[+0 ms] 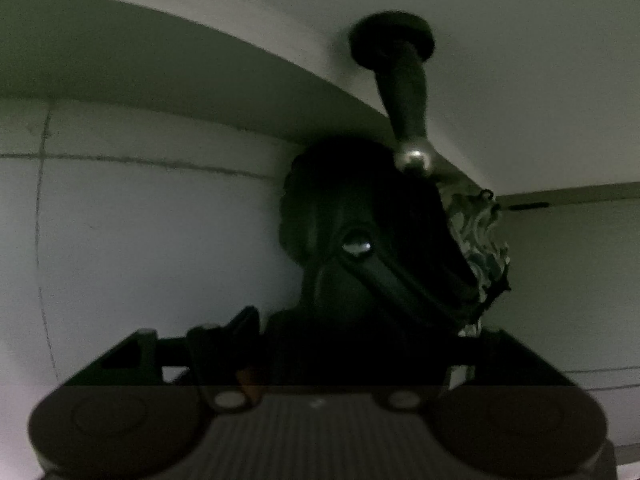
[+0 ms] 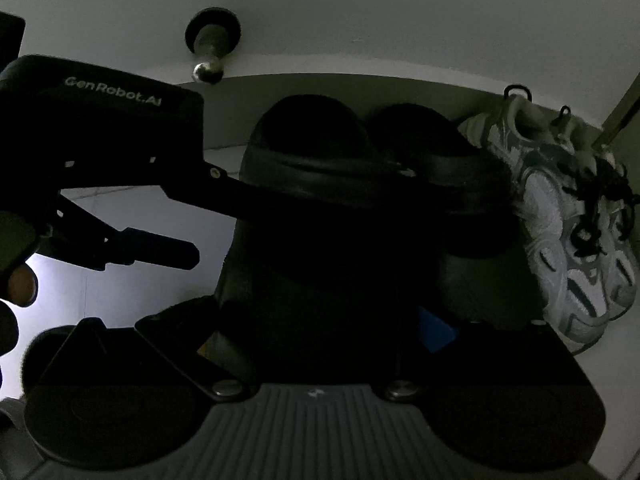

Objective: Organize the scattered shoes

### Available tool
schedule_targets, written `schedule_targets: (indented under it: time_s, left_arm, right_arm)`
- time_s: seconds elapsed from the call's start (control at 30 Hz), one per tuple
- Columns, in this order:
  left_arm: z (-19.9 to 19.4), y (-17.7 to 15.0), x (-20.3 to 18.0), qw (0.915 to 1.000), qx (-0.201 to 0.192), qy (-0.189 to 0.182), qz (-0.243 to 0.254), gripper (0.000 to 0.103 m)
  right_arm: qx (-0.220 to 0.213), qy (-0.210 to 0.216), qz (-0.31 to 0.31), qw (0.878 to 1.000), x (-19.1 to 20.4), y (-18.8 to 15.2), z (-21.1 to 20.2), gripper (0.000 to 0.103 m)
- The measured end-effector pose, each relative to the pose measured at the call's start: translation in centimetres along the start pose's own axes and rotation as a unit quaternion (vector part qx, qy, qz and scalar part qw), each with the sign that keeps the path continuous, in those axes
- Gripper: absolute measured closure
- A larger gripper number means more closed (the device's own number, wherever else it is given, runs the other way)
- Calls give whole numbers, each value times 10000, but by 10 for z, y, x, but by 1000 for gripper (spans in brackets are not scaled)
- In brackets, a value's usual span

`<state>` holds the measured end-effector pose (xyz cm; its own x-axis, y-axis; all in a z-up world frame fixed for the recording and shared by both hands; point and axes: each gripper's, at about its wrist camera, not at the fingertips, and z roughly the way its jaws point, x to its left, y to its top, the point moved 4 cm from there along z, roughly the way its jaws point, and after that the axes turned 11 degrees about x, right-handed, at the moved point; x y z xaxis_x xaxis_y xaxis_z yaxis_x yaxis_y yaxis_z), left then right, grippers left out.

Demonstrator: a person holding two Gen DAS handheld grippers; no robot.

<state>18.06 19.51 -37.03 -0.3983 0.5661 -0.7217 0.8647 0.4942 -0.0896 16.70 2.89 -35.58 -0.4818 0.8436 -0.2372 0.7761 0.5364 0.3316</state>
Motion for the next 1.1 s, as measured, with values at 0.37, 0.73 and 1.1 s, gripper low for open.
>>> schedule_targets:
  time_s: [0.37,0.73,1.1]
  left_arm:
    - [-2,0,1,9999,42,1,141,35]
    - [-3,1,10,9995,120,-141,240,35]
    - [-16,-1,16,9988,129,-104,454,33]
  right_arm:
    - [44,-154,-23,9999,8,2,3,0]
    - [70,-108,538,9985,14,-2,5,0]
    - [-48,-213,650,9976,37,-7,2,0]
